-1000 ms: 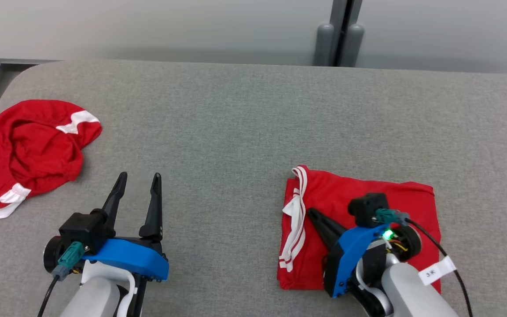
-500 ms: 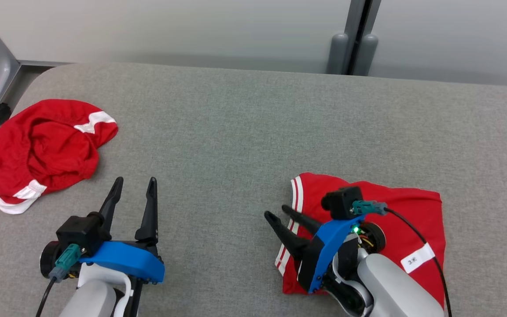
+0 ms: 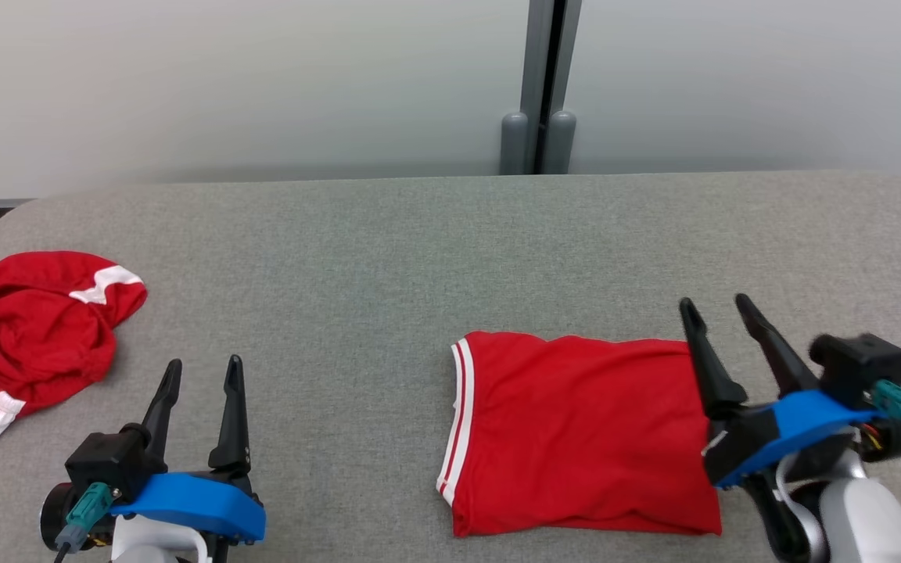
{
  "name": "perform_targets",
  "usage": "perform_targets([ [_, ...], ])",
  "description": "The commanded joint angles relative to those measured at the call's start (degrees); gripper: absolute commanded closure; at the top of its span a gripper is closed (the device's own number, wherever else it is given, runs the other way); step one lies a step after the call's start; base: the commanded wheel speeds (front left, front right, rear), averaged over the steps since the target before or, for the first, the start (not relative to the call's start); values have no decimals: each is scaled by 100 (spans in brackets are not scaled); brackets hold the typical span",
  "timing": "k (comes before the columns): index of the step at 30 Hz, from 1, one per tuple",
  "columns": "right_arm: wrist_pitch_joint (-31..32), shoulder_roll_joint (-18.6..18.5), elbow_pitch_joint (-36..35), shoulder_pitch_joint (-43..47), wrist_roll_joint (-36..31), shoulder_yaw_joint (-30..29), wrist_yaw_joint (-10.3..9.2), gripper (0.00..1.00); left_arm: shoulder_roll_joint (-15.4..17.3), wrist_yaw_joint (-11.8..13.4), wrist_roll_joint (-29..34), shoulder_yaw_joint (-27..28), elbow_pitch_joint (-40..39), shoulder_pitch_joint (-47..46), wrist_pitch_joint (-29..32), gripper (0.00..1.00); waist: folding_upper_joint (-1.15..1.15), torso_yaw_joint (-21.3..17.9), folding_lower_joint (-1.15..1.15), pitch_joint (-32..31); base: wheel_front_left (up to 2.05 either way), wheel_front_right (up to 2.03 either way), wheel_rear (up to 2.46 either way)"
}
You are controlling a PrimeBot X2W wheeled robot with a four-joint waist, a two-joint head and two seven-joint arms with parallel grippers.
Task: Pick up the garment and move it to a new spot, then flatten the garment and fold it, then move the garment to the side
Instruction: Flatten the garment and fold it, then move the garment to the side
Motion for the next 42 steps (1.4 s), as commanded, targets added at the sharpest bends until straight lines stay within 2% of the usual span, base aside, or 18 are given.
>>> perform_targets([
  [1, 59, 7, -306, 326, -154, -328, 4, 0, 16, 4, 15, 59, -53, 109, -27, 0, 0, -121, 0, -99, 0, 0, 0],
  [3, 120, 12, -519, 573, -249, -606, 3, 0, -5, 25, 47, 74, -71, 160, -27, 0, 0, -163, 0, -134, 0, 0, 0],
  [7, 54, 15, -664, 903, -441, -779, 3, 0, -18, 61, 58, 103, -48, 264, -27, 0, 0, -240, 0, -219, 0, 0, 0],
  [13, -89, -73, -456, 1178, -609, -653, 2, 0, 5, 83, 25, 121, 21, 403, -27, 0, 0, -330, 0, -341, 0, 0, 0],
  [24, -99, -51, -391, 1245, -531, -598, 3, 0, 5, 157, 4, 75, -64, 403, 47, 0, 0, -398, 0, -347, 0, 0, 0],
  [42, 294, 6, -220, 1118, -356, -592, 3, 0, 36, 272, -14, -5, -276, 415, 166, 0, 0, -356, 0, -298, 0, 0, 0],
])
